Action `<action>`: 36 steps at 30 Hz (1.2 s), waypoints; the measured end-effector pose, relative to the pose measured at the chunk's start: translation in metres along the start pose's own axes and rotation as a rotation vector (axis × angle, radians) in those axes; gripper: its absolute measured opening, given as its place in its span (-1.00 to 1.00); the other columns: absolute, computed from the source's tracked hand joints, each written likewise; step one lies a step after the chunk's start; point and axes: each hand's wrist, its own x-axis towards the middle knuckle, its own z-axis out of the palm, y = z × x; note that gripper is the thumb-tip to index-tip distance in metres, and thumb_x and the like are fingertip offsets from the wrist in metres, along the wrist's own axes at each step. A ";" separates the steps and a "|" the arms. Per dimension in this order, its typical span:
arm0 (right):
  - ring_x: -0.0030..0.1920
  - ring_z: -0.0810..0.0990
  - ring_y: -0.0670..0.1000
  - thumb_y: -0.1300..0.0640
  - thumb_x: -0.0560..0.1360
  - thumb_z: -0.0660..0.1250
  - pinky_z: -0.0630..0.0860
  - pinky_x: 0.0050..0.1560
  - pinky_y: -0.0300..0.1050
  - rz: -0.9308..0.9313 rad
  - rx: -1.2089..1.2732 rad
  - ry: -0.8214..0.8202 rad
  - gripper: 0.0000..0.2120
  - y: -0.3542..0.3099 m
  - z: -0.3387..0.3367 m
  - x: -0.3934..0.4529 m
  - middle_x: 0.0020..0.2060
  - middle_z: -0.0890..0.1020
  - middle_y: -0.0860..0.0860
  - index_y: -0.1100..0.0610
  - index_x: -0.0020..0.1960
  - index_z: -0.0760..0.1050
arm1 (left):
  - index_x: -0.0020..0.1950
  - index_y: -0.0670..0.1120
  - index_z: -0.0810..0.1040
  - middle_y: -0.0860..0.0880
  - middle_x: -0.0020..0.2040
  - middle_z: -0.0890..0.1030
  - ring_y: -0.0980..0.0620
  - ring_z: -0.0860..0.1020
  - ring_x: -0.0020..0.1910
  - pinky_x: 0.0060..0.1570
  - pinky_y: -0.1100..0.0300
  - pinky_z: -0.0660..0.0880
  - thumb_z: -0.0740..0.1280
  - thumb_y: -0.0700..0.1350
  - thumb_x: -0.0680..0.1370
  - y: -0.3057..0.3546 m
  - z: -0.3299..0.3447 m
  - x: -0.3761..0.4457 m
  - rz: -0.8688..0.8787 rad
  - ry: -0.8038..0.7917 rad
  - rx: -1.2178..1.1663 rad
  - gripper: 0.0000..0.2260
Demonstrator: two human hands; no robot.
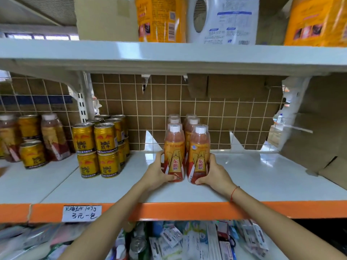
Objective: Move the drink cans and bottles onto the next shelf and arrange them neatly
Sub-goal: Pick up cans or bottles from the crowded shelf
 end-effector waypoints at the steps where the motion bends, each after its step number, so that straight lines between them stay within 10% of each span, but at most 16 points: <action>1: 0.07 0.59 0.03 0.04 0.19 0.60 0.54 0.06 -0.04 -0.001 0.001 0.004 -0.16 -0.001 0.001 0.001 0.10 0.60 -0.03 0.01 0.30 0.16 | 0.46 0.04 0.09 0.05 0.16 0.51 0.08 0.53 0.11 0.08 0.25 0.50 0.54 -0.16 0.37 0.001 0.001 0.002 0.003 -0.001 -0.002 -0.17; 9: 0.14 0.57 0.04 0.06 0.24 0.58 0.52 0.11 -0.06 0.006 0.002 0.013 -0.17 -0.003 0.005 0.013 0.18 0.57 0.00 0.04 0.33 0.15 | 0.47 0.05 0.06 0.10 0.13 0.47 0.12 0.50 0.07 -0.11 0.42 0.44 0.53 -0.14 0.38 0.002 0.004 0.013 0.000 0.000 0.030 -0.16; 36: 0.13 0.58 0.05 0.06 0.25 0.58 0.53 0.15 -0.02 -0.022 -0.009 -0.022 -0.13 0.003 0.008 0.031 0.19 0.56 0.02 0.05 0.37 0.11 | 0.48 0.04 0.05 -0.04 0.32 0.47 0.00 0.51 0.21 0.18 0.11 0.47 0.52 -0.12 0.40 0.002 0.002 0.024 -0.033 0.006 0.088 -0.18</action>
